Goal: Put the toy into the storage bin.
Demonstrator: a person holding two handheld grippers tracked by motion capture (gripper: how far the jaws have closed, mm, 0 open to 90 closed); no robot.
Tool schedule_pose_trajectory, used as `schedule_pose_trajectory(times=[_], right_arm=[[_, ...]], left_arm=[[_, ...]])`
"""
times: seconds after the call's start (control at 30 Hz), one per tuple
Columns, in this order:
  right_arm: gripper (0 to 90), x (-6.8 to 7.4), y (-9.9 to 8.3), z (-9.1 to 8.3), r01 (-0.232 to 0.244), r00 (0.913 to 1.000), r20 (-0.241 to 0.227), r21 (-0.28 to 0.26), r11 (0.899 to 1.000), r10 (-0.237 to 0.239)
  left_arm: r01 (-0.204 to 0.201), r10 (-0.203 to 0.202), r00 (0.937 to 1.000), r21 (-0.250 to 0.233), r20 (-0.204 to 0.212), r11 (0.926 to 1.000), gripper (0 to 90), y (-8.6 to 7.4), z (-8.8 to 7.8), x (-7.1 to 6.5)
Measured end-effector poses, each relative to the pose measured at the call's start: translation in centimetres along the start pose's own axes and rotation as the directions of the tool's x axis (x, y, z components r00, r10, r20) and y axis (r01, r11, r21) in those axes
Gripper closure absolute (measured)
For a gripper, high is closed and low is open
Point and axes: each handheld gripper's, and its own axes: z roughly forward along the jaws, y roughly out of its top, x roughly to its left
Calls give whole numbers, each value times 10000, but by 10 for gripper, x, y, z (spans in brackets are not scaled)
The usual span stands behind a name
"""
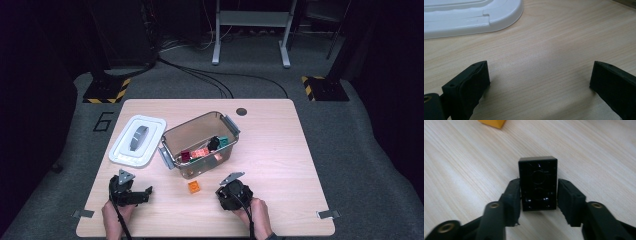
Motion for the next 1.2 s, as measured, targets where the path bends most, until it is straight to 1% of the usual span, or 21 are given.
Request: schedule_pose_trajectory(times=[0.03,0.07,0.27,0.3,0.33,0.37,0.4,0.43,0.5,0.63,0.77,0.8,0.83,0.87,0.97,1.0,1.03,1.07,1.1,1.13,1.2], right_arm=[[465,-1,0,1,-48,10000,-1,0,10000,48],[392,-2,2,2,-35,9999,-149,13,10000,35],[367,-3,12,4,38,9997,-232,-161,9999,-42],[383,-2,15,5,86,9998,-170,-167,9998,-89],[454,0,20,6,172,9998,-68,-142,9998,-173],[454,0,20,6,172,9998,-68,-142,9998,-173],[518,1,22,6,222,9997,-49,-84,9997,-223],[518,1,22,6,222,9997,-49,-84,9997,-223],[576,3,22,5,225,9997,-48,-46,9997,-225],[582,1,22,3,198,9997,108,-75,9998,-197],[584,-5,23,-4,-25,9997,223,-381,9993,33],[585,-9,24,-9,-51,9997,220,-582,9983,64],[585,-9,24,-9,-51,9997,220,-582,9983,64],[585,-14,25,-13,-112,9993,355,-843,9964,142],[585,-19,26,-18,-231,9987,430,-1039,9943,277],[585,-25,27,-22,-324,9978,527,-1233,9918,392],[585,-25,27,-22,-324,9978,527,-1233,9918,392],[585,-31,28,-25,-466,9967,593,-1383,9893,553],[585,-31,28,-25,-466,9967,593,-1383,9893,553],[585,-37,30,-28,-512,9955,714,-1531,9869,627],[585,-39,30,-30,-575,9946,764,-1617,9852,706]], left_arm=[[1,-1,10000,6,3,10000,23,0,0,0],[1,-1,10000,4,6,10000,23,0,0,0],[3,-3,10000,7,3,10000,23,0,0,0],[2,-2,10000,6,3,10000,23,0,0,0],[3,-3,10000,5,3,10000,23,0,0,0],[3,-3,10000,5,3,10000,23,0,0,0],[2,-2,10000,5,4,10000,23,0,0,0],[7,-7,10000,5,5,10000,23,0,0,0],[15,-15,10000,0,4,10000,23,0,0,0],[17,-17,10000,-17,0,10000,23,0,0,0],[6,-6,10000,-21,-5,10000,23,0,0,0],[39,-39,10000,-101,-36,9999,23,0,1,0],[39,-39,10000,-101,-36,9999,23,0,1,0],[3,-3,10000,-2,5,10000,23,0,0,0],[14,-14,10000,-18,0,10000,23,0,0,0],[7,-7,10000,-11,0,10000,23,0,0,0],[-8,8,10000,-7,-2,10000,23,0,0,0],[6,-6,10000,-2,2,10000,23,0,0,0],[6,-6,10000,-2,2,10000,23,0,0,0],[7,-7,10000,-22,-4,10000,23,0,0,0],[8,-8,10000,1,9,10000,23,0,0,0]])
